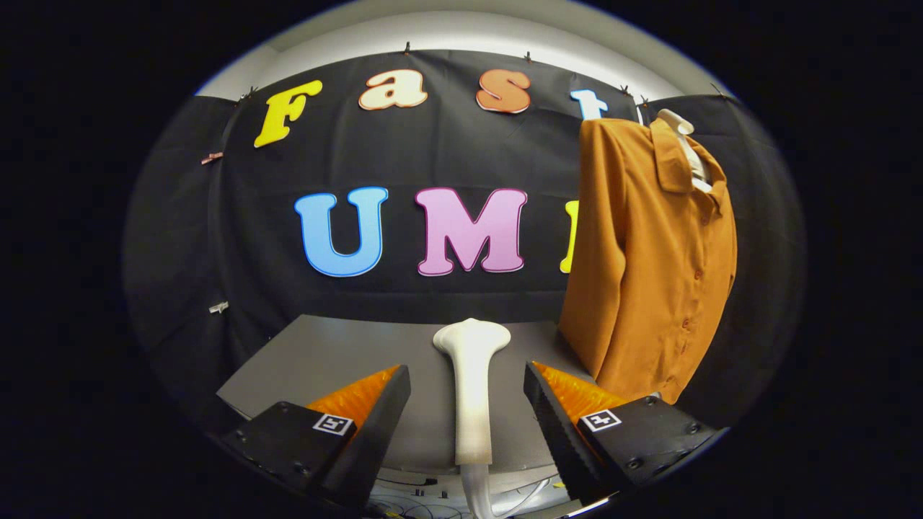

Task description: Iron the clothes twice with a garment steamer, once on the left side and once on the right side.

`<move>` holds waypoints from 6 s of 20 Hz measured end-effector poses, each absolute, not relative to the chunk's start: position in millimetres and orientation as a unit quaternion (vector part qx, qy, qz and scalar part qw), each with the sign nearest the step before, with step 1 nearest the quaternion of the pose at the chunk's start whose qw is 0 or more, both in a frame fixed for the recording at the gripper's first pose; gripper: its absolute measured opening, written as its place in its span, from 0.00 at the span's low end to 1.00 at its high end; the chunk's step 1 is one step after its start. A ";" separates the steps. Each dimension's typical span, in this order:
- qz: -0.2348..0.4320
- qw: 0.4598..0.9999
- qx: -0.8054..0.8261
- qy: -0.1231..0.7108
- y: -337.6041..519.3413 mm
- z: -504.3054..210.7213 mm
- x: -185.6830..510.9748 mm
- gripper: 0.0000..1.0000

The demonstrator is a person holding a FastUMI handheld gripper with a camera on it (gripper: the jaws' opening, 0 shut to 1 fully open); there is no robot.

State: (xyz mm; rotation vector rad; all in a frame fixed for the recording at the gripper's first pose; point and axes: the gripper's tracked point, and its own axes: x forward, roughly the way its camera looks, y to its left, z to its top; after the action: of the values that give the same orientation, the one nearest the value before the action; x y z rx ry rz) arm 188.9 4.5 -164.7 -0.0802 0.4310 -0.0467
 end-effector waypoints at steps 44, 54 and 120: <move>-0.018 0.976 0.004 0.217 -2.3 -137.8 164.0 0.35; -0.090 0.987 0.002 0.136 -23.1 -74.8 63.0 0.35; -0.049 0.910 0.066 0.407 -296.8 -346.2 158.9 0.35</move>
State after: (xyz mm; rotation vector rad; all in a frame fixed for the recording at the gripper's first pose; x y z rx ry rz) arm 158.9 -296.8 -346.2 0.1360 0.8389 -0.1001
